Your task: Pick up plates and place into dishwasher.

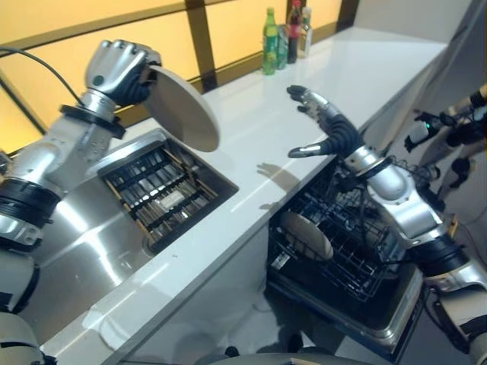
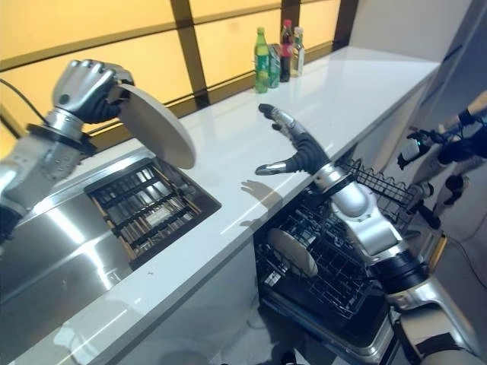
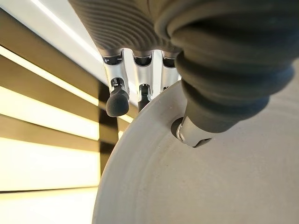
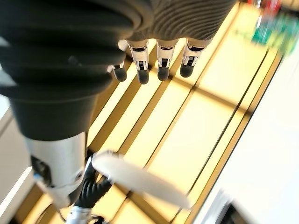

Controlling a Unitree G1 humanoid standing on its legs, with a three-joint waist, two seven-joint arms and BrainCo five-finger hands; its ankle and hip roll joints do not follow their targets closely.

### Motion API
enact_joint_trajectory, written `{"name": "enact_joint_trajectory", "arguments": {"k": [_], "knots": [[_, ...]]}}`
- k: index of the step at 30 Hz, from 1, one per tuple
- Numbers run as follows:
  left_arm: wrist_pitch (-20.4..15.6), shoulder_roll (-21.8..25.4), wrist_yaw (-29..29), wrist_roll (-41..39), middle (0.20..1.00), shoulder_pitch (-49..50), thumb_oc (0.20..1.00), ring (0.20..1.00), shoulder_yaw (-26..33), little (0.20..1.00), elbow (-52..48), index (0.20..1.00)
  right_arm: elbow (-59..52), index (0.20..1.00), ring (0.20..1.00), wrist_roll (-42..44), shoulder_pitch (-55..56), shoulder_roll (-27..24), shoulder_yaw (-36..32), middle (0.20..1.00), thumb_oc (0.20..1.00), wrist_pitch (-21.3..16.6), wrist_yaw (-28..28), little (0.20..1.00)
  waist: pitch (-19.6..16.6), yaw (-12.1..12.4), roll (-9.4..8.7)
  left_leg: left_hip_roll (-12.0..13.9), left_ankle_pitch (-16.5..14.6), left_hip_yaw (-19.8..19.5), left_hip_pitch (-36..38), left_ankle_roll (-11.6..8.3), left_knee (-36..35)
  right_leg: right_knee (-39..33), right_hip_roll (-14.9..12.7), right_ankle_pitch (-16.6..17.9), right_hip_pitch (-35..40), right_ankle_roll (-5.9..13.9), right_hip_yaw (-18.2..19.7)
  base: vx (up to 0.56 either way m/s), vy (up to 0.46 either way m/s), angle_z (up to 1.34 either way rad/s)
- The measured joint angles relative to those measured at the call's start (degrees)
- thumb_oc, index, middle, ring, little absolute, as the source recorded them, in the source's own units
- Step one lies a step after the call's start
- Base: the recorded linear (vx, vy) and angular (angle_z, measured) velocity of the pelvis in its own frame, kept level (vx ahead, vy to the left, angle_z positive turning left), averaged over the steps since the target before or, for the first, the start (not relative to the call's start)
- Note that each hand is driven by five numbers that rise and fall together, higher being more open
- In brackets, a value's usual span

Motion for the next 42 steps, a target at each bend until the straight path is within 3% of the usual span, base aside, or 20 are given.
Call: {"name": "enact_joint_trajectory", "arguments": {"k": [1,10,18,24,25,26,32,34,35,36,42], "knots": [[0.2,-1.0,0.5,0.0,0.2,0.9,0.2,0.2,0.1,0.2,-1.2,0.2,0.4,1.0,1.0,0.3,0.0,1.2,0.8,1.0,1.0,0.5,-0.1,1.0,-0.5,1.1,0.03,0.0,0.1,-0.2,-0.2,-0.02,0.0,0.0,0.0,0.0,0.0,0.06,-0.1,0.01,-0.075,0.06],[1.0,-9.2,1.6,0.2,0.2,2.7,0.2,0.2,0.0,0.2,-3.9,0.2,2.3,1.0,1.0,3.5,-0.1,10.6,4.6,1.0,1.0,4.5,-3.5,1.0,-2.9,1.8,-0.81,0.2,0.8,-1.9,-0.7,-0.34,0.0,-0.1,0.1,-0.2,0.3,0.07,-1.5,0.03,-0.048,0.09],[3.0,-13.0,4.1,0.2,0.2,4.4,0.2,0.2,0.0,0.2,-4.8,0.2,2.3,1.0,1.0,2.6,-0.4,12.7,6.7,1.0,1.0,7.6,-8.9,1.0,-3.8,2.6,-1.27,0.1,1.2,-2.5,-1.0,-0.25,0.0,-0.1,0.1,0.0,0.3,-0.13,-2.1,0.01,-0.003,0.02],[4.0,-16.2,5.4,-0.4,0.2,9.5,0.2,0.2,3.4,0.2,-5.6,0.2,2.5,1.0,1.0,-3.2,-0.4,13.0,6.7,1.0,1.0,9.4,-14.2,1.0,-4.3,2.8,-1.86,0.2,1.3,-2.8,-1.0,-0.32,0.0,-0.1,0.2,0.0,0.4,-0.12,-2.3,0.01,-0.005,0.02],[4.1,-16.7,5.4,-0.4,0.2,10.2,0.2,0.2,3.6,0.2,-5.6,0.2,2.6,0.871,0.871,-4.2,-0.4,12.9,6.7,0.871,0.871,9.4,-15.1,0.871,-4.4,2.9,-2.01,0.2,1.3,-2.8,-1.0,-0.32,0.0,-0.1,0.2,-0.1,0.4,-0.09,-2.3,0.0,0.0,0.0],[4.1,-17.3,5.4,-0.4,0.2,10.6,0.2,0.2,3.6,0.2,-5.6,0.2,2.7,0.2,0.2,-5.2,-0.4,12.8,6.6,0.2,0.2,9.4,-16.0,0.2,-4.5,3.1,-2.13,0.2,1.4,-2.8,-1.0,-0.35,0.0,-0.1,0.2,0.0,0.4,-0.12,-2.3,0.0,0.0,0.0],[4.0,-18.6,3.9,-0.4,0.2,12.8,0.2,0.2,5.4,0.2,-7.6,0.2,4.4,0.2,0.2,-9.8,-0.5,12.5,6.2,0.2,0.2,6.2,-20.8,0.2,-4.6,4.3,-2.36,0.3,1.5,-3.0,-1.1,-0.38,0.0,-0.2,0.2,0.0,0.4,-0.13,-2.5,0.0,0.0,0.0],[4.0,-18.6,2.9,-0.5,0.727,14.8,0.727,0.727,6.4,0.727,-9.8,0.727,4.4,0.2,0.2,-12.6,-0.4,11.7,5.7,0.2,0.2,4.4,-22.4,0.2,-4.6,4.3,-2.38,0.3,1.5,-3.0,-1.1,-0.36,-0.1,-0.3,0.2,0.0,0.4,-0.13,-2.5,0.0,0.0,0.0],[3.9,-18.6,2.3,-0.5,0.928,15.9,0.928,0.928,6.6,0.928,-11.0,0.928,4.4,0.2,0.2,-13.8,-0.4,10.9,4.9,0.2,0.2,4.0,-23.0,0.2,-4.6,4.3,-2.4,0.2,1.5,-3.0,-1.1,-0.36,0.0,-0.2,0.2,0.0,0.3,-0.12,-2.5,0.02,-0.032,0.01],[3.8,-18.6,1.2,-0.5,1.0,16.9,1.0,1.0,6.9,1.0,-12.5,1.0,4.2,0.2,0.2,-15.6,-0.4,9.4,4.4,0.2,0.2,3.3,-22.8,0.2,-4.6,4.3,-2.47,0.2,1.4,-3.1,-1.2,-0.19,-0.1,-0.3,0.2,0.0,0.3,-0.12,-2.5,0.02,-0.031,0.02],[0.8,-18.3,-3.7,-2.6,1.0,18.8,1.0,1.0,7.5,1.0,-15.5,1.0,2.5,0.2,0.2,-21.2,-0.2,2.2,2.1,0.2,0.2,1.2,-22.3,0.2,-4.5,4.0,-2.66,0.3,1.4,-3.1,-1.8,-0.15,-0.1,-0.3,0.2,0.0,-0.4,-0.12,-2.4,0.01,-0.045,-0.01]]}}
